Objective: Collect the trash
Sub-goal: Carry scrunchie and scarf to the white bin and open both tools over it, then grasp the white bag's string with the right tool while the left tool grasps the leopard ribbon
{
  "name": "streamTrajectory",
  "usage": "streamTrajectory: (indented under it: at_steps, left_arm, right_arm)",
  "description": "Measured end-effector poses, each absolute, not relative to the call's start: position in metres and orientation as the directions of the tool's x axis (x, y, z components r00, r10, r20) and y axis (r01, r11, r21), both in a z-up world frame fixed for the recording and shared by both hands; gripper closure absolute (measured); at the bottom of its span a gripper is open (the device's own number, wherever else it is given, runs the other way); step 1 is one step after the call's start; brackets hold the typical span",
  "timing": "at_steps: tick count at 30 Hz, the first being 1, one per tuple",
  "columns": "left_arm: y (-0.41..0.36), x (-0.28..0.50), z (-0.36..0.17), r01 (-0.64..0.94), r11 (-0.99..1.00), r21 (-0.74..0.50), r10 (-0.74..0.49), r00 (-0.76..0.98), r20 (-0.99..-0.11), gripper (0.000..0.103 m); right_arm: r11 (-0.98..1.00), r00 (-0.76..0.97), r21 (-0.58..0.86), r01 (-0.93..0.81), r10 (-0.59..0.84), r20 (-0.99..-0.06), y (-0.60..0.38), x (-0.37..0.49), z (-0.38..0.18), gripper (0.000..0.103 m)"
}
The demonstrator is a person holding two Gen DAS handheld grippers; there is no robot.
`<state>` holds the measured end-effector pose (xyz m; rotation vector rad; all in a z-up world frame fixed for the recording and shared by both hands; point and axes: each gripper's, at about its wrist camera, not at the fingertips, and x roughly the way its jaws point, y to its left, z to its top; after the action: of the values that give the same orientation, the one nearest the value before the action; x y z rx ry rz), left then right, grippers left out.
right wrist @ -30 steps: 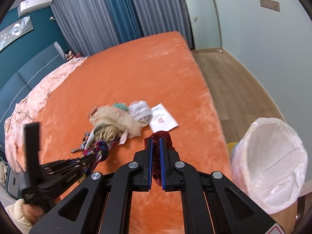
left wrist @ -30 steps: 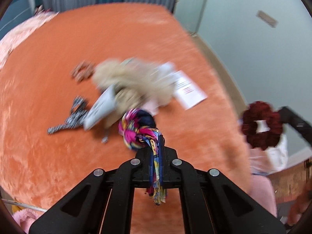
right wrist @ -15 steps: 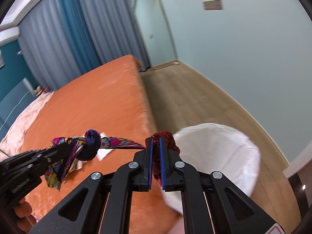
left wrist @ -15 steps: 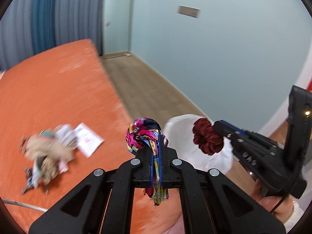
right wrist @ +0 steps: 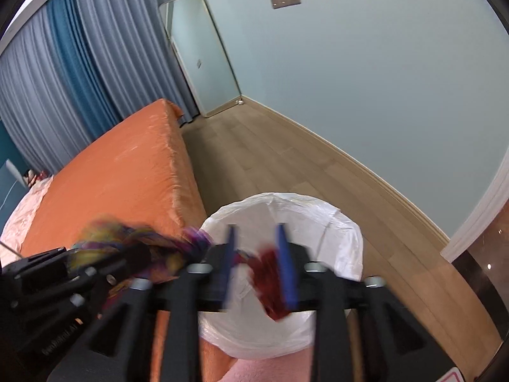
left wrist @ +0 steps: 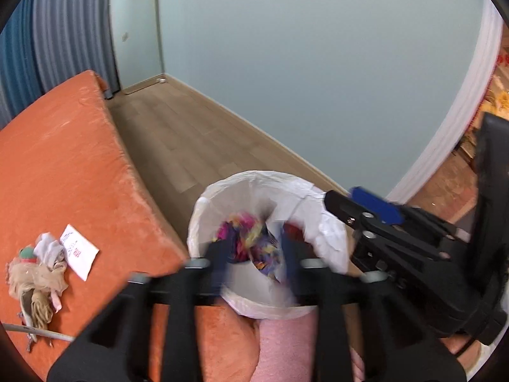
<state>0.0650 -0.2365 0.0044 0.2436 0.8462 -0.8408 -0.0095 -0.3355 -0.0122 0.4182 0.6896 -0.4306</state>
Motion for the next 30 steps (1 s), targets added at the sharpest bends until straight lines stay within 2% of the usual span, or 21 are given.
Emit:
streamTrajectory:
  at_steps: [13, 19, 26, 30]
  left_arm:
    - [-0.168, 0.072, 0.014, 0.618, 0.776, -0.124, -0.499, 0.483, -0.72, 0.054]
    - [-0.106, 0.086, 0.007, 0.502, 0.857, -0.112, -0.415, 0.546, -0.728, 0.05]
    - [-0.018, 0.102, -0.006, 0.337, 0.935, -0.108, -0.303, 0.603, -0.738, 0.037]
    - [0.028, 0.111, -0.019, 0.242, 0.964, -0.11, -0.24, 0.611, -0.755, 0.037]
  right_arm:
    - [0.878, 0.716, 0.202, 0.433, -0.199, -0.669, -0.295, 0.008, 0.004, 0.049]
    - [0.927, 0.725, 0.186, 0.327, -0.12, -0.678, -0.24, 0.031, 0.007, 0.046]
    - [0.966, 0.722, 0.181, 0.186, -0.009, -0.692, -0.169, 0.058, 0.007, 0.045]
    - [0.976, 0.709, 0.184, 0.113, 0.05, -0.704, -0.131, 0.074, 0.004, 0.045]
